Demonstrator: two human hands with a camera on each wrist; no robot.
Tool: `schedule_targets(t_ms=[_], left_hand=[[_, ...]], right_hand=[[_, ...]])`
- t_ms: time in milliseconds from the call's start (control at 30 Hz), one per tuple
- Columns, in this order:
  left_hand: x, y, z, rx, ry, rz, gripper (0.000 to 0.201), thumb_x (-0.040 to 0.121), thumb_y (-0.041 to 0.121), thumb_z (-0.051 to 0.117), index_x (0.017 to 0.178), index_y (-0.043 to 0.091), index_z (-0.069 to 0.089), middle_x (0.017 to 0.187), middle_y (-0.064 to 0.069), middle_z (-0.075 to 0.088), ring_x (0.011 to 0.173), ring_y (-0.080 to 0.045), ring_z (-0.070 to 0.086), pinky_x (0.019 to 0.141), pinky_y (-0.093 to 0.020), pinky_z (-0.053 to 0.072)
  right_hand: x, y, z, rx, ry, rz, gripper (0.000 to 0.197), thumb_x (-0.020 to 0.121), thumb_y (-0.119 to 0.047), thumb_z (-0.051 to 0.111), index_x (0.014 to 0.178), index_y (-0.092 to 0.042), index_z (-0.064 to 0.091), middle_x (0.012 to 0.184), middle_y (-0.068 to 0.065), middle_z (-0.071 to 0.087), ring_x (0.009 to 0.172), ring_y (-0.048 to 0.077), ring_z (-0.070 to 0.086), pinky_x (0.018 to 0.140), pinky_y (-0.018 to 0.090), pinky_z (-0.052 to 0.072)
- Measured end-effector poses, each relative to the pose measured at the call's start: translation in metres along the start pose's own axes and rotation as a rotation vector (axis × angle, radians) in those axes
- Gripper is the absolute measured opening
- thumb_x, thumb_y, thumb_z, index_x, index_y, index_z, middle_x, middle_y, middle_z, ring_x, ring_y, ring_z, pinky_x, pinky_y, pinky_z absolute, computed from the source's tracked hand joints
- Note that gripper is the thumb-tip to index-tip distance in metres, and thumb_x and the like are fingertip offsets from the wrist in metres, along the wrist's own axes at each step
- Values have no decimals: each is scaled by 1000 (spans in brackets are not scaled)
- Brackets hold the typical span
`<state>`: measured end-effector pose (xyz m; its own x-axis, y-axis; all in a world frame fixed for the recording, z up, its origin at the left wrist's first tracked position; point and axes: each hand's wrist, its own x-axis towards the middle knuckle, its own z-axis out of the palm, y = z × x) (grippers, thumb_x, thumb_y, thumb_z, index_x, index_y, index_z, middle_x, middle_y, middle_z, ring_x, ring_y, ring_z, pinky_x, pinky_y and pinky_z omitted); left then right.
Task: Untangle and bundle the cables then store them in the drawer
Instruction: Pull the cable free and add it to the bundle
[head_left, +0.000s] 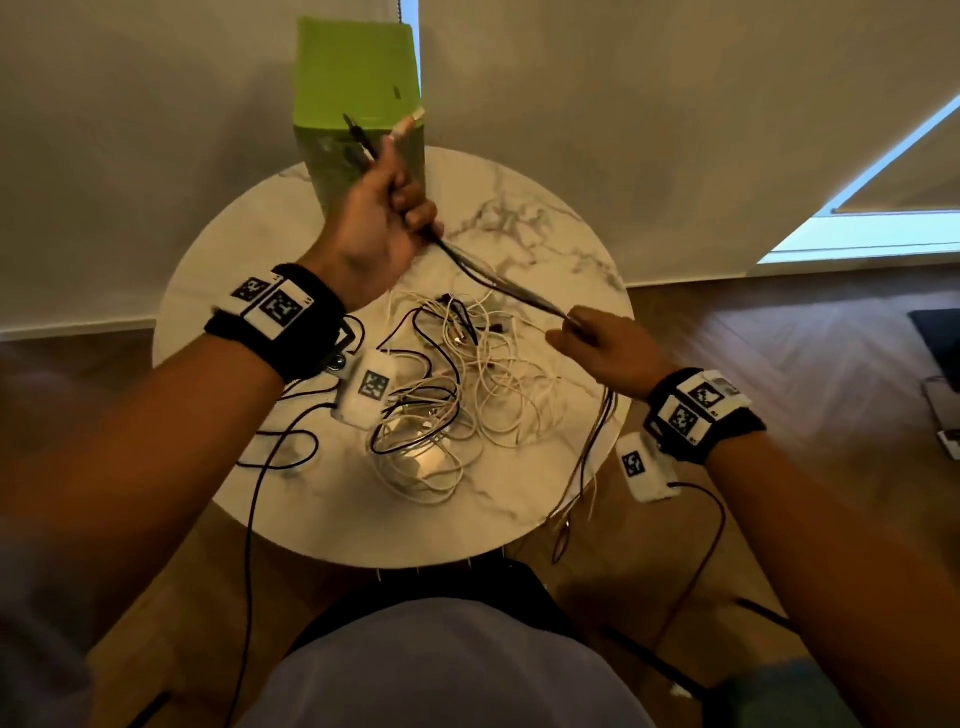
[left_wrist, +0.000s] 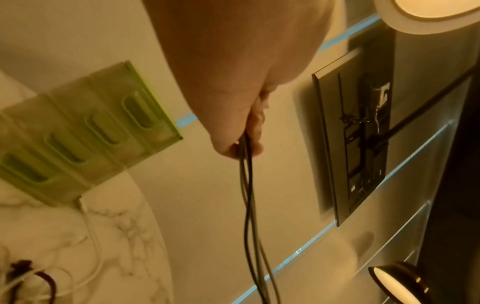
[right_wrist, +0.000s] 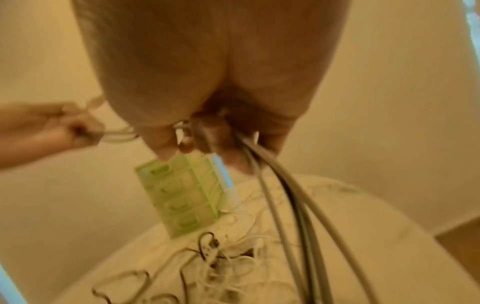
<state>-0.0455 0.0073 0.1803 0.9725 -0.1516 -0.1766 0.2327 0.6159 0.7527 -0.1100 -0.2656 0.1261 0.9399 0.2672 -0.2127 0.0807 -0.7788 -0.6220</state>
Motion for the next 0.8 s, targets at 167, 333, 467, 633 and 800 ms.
schedule_targets(t_ms=[167,333,467,633,800], left_hand=[[22,-5,8,-142,148,123,45,109,44,32,123,10,58,63,7,30,57,-9,24,61,-27,24],[37,-34,-1,-12,264,176,7,107,30,48,101,26,51,70,11,42,58,-6,29,55,-25,22],[35,-65,-23,182,239,26,11,107,25,47,98,29,43,71,8,37,58,-5,28,51,-22,20],[43,-71,-54,228,245,-193,39,107,43,42,72,28,30,58,9,20,45,-6,14,43,-22,13],[58,-76,-73,279,294,-288,41,107,46,39,71,27,29,56,8,21,43,-7,17,42,-21,15]], right_hand=[[-7,11,43,-333,-26,-60,65,100,-44,50,152,-20,19,143,15,45,117,35,57,88,45,51],[-23,-6,109,-393,-175,-176,89,97,-43,54,157,-14,-6,150,19,37,120,32,54,91,40,51],[-19,2,129,-415,-432,-189,84,97,-63,40,157,-19,1,136,12,45,113,31,55,92,46,50],[23,1,75,-257,-508,-116,77,96,-72,12,110,-19,66,106,3,59,95,21,59,92,44,47],[125,3,34,-273,-273,-120,52,103,-49,38,92,-8,68,93,10,70,89,28,63,82,39,50]])
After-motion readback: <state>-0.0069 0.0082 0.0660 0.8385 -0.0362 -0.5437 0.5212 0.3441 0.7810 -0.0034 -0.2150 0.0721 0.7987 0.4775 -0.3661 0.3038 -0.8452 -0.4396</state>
